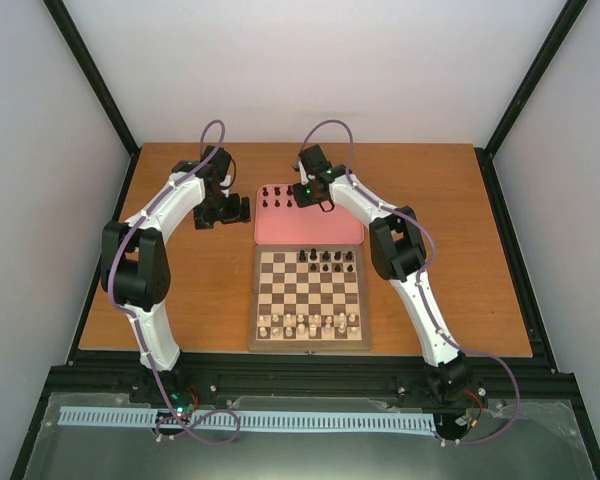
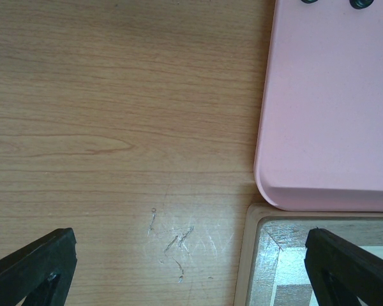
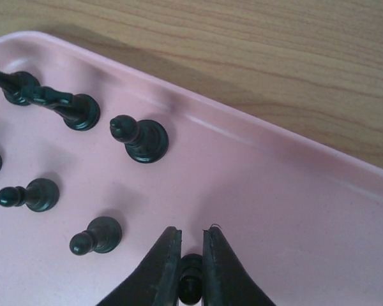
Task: Set up the chess pieces on the board
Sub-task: Pick up the chess piece from the storage box, then place the chess piece on the chessboard.
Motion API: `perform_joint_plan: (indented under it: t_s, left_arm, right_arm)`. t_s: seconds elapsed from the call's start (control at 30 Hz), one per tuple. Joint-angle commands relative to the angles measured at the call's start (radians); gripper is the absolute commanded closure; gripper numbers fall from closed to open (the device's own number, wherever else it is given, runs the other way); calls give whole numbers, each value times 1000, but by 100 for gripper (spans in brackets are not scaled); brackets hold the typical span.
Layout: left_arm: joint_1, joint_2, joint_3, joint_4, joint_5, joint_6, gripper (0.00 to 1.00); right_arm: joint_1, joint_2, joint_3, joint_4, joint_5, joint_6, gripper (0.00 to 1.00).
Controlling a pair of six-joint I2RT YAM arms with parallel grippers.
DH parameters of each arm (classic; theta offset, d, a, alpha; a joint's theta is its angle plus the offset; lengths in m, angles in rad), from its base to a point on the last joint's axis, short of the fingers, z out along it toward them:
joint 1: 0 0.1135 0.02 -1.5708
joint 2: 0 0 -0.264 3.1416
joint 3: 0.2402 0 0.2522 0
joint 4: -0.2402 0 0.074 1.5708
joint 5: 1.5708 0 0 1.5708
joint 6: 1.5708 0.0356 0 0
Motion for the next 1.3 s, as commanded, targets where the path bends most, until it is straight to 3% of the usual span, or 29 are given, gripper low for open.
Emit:
perform_joint_plan:
  t_s: [0.0, 0.07, 0.3, 0.83, 1.03, 1.27]
  left_arm:
    - [-1, 12, 15, 0, 5, 3, 0]
    - [-1, 11, 12, 1, 7, 4, 0]
    - [-1, 4, 10, 0, 5, 3, 0]
    - [-1, -5, -5, 17, 0, 3, 0]
    - [-1, -2, -1, 16, -11, 5, 0]
    - [-1, 0, 8, 13, -16, 3, 0]
  right_arm:
    - [-7, 10, 8, -12, -2, 0, 91]
    - [-7, 10, 9, -13, -4, -1, 97]
    - [-4, -76, -23, -22, -16, -15, 97]
    - [170, -736, -748, 118, -165, -46, 97]
    - [194, -849, -1002, 242, -247, -21, 97]
    - [197, -830, -1070, 293, -247, -50, 97]
